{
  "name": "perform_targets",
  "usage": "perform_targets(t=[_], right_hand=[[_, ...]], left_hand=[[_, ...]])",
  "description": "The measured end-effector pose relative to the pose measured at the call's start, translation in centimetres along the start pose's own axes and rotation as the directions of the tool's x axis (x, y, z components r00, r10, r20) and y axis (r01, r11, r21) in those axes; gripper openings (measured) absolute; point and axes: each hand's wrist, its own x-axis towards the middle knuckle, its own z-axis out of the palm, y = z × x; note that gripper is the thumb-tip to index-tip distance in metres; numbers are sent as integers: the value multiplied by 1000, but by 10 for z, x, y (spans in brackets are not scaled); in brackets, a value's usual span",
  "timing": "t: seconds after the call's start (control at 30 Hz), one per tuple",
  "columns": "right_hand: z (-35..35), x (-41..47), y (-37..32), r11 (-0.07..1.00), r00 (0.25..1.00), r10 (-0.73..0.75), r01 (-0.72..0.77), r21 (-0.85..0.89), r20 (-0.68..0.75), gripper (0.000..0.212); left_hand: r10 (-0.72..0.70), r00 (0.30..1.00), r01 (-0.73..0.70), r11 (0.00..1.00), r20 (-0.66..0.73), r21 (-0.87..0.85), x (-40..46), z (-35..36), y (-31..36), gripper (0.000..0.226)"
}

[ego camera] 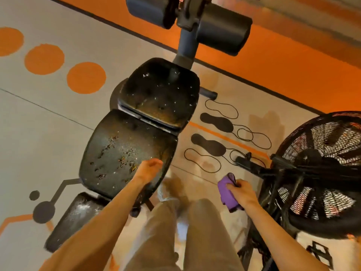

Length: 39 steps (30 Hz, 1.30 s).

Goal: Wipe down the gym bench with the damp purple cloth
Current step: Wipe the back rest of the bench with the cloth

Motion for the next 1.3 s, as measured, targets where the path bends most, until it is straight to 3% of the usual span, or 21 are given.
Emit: perform_targets(t=[0.2,0.33,0.6,0.83,1.0,1.07,1.17,1.23,1.3], right_hand=[[-10,64,-104,980,980,-199,199,-18,-31,29],[-10,118,-176,949,949,-309,312,47,-53,27],[14,232,-274,862,869,-483,494,115,-110,29],[41,312,-325,797,833,-529,553,243,-161,36],[52,359,-349,747,825,-532,564,353,-192,49],[58,377,-351,732,780,-582,626,268,-231,55],[63,399,-343,699,621,-707,685,-206,-338,66],[64,405,-336,600,501,-800,666,-443,-331,60],[68,410,-333,480,415,-875,679,-555,-249,47]], left_hand=[[96,995,-96,995,18,-10,67,-5,79,8],[131,990,-126,988,-50,85,111,0,113,24],[236,960,-211,964,-153,163,220,21,149,29],[390,884,-320,907,-259,275,298,33,148,29],[601,732,-394,757,-319,522,337,27,148,35],[650,695,-379,694,-306,612,349,21,150,37],[688,672,-356,625,-274,695,364,14,149,39],[706,665,-352,585,-244,731,370,8,148,40],[721,658,-344,546,-219,764,376,1,147,41]])
